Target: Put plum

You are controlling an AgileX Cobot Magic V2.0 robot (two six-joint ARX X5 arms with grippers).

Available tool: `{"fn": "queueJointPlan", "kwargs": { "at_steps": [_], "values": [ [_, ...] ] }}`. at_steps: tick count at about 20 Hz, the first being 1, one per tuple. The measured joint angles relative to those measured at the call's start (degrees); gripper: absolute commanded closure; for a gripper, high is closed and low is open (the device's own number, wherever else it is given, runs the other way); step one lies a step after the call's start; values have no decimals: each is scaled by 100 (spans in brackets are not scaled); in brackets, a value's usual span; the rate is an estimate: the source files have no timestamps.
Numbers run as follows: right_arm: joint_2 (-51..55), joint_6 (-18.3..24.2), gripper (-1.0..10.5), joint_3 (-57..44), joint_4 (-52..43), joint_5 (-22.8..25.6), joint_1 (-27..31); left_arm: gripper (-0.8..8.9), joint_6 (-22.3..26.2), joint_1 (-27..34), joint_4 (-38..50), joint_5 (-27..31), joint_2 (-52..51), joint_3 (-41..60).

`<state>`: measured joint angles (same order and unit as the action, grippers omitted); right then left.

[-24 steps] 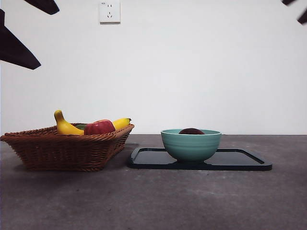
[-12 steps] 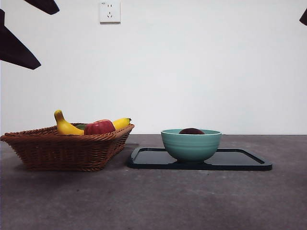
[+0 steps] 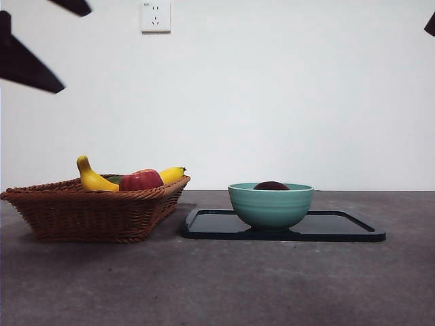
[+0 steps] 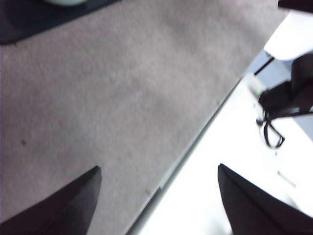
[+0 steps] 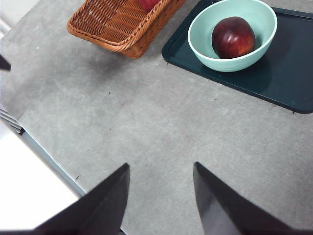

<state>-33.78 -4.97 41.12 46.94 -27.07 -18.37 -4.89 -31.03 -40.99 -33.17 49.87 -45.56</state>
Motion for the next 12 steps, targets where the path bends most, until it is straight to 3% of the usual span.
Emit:
{"fn": "queueJointPlan", "kwargs": {
  "at_steps": [4, 6, 12],
  "values": [
    [0, 0, 738, 0, 0, 0, 0, 439, -380, -101, 553, 227, 107, -184],
    [0, 0, 738, 0, 0, 0, 0, 439, -452, -153, 599, 601, 396, -560],
    [0, 0, 738, 0, 0, 0, 0, 440, -463, -208, 586, 944, 1952, -1926]
  ]
}}
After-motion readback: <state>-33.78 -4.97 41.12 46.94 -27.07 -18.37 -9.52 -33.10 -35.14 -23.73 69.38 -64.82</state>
